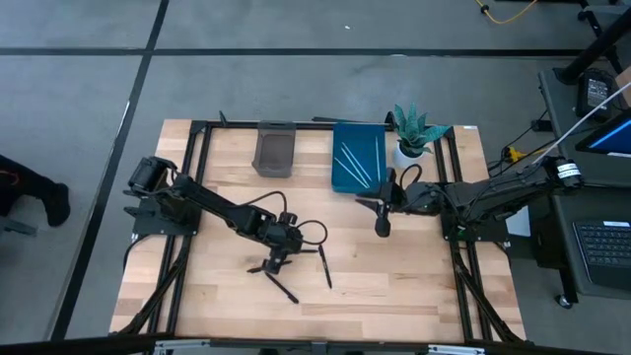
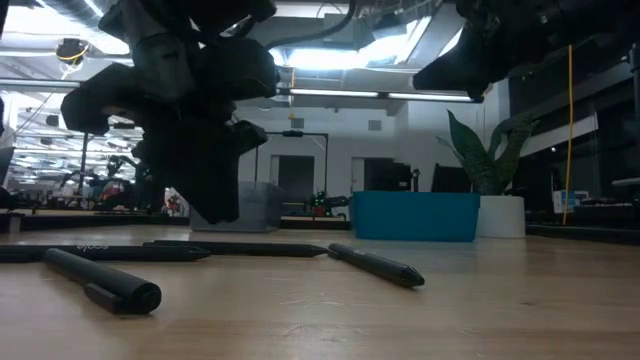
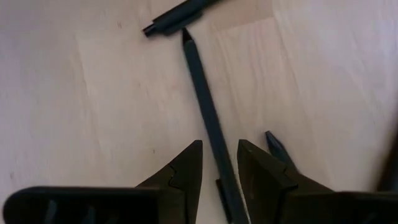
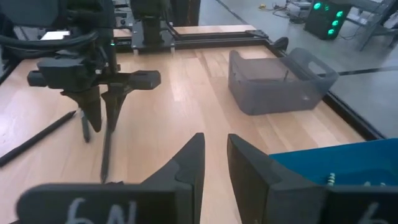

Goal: Sort pens & pencils
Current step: Put the black pen into the black bin

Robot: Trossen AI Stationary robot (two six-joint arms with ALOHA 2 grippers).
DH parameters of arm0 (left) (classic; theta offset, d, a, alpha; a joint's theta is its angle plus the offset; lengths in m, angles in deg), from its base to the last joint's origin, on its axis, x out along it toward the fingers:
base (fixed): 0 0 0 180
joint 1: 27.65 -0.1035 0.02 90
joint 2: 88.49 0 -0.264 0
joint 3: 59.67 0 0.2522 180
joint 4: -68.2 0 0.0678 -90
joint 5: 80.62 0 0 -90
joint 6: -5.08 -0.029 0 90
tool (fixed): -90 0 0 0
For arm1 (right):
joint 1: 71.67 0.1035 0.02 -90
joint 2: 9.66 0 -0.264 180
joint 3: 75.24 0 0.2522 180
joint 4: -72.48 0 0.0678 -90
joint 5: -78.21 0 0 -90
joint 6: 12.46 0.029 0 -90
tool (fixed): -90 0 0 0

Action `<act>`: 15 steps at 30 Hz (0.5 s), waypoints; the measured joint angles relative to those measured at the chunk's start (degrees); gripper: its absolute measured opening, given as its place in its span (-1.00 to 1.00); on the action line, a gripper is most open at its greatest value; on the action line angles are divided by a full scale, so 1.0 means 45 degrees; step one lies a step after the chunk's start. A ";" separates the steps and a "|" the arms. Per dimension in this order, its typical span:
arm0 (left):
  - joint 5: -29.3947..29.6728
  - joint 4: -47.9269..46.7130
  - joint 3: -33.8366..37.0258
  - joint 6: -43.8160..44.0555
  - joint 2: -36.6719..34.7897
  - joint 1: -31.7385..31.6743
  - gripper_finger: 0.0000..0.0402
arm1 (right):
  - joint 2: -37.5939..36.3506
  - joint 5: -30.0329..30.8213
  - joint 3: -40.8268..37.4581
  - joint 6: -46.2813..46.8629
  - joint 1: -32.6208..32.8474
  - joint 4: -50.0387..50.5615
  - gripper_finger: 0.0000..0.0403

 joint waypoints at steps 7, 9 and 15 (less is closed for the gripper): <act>-0.0045 -0.0023 -0.0005 0.0280 0.0001 -0.0022 -0.53 | 0.0000 -0.0436 0.0000 0.0019 0.0004 0.0087 -0.65; -0.0047 -0.0022 -0.0005 0.0287 0.0009 -0.0051 -0.53 | 0.0000 -0.0441 0.0000 0.0019 0.0006 0.0087 -0.65; -0.0042 0.0036 -0.0028 0.0401 0.0384 -0.0259 -0.53 | 0.0000 -0.0441 0.0000 0.0019 0.0009 0.0083 -0.65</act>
